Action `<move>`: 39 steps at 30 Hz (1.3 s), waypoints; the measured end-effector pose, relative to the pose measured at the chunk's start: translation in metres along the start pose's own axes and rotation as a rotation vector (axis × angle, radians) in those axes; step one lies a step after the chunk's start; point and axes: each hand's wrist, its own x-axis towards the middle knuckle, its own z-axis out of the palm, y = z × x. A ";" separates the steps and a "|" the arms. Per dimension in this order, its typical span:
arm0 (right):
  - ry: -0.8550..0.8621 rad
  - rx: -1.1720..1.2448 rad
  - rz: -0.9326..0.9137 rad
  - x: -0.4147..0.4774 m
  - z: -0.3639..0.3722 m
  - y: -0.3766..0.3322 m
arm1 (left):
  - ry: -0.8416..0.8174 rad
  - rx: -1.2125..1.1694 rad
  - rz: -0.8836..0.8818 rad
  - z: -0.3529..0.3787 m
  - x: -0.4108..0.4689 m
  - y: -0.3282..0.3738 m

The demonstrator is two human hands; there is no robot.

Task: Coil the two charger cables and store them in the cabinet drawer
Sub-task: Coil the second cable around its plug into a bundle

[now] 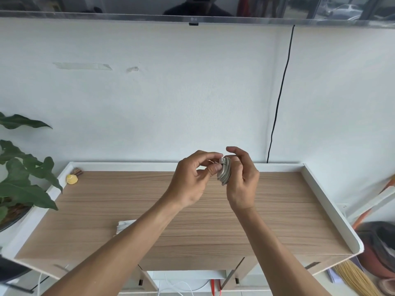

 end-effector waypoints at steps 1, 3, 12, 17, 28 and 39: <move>-0.005 -0.017 -0.015 0.000 -0.001 0.001 | 0.006 0.018 0.013 0.001 -0.001 0.000; -0.031 -0.069 -0.057 -0.001 -0.003 0.003 | 0.014 0.059 0.038 0.002 -0.002 -0.002; -0.077 -0.145 -0.146 -0.002 -0.001 0.001 | 0.104 0.207 0.264 0.007 -0.012 -0.005; -0.129 -0.182 -0.177 0.001 -0.005 -0.002 | 0.144 0.119 0.251 0.011 -0.016 -0.007; -0.174 -0.216 -0.154 -0.002 -0.010 -0.004 | 0.099 0.036 0.150 0.009 -0.019 -0.014; -0.211 -0.282 -0.162 0.003 -0.011 0.000 | 0.075 -0.094 0.022 0.006 -0.021 -0.018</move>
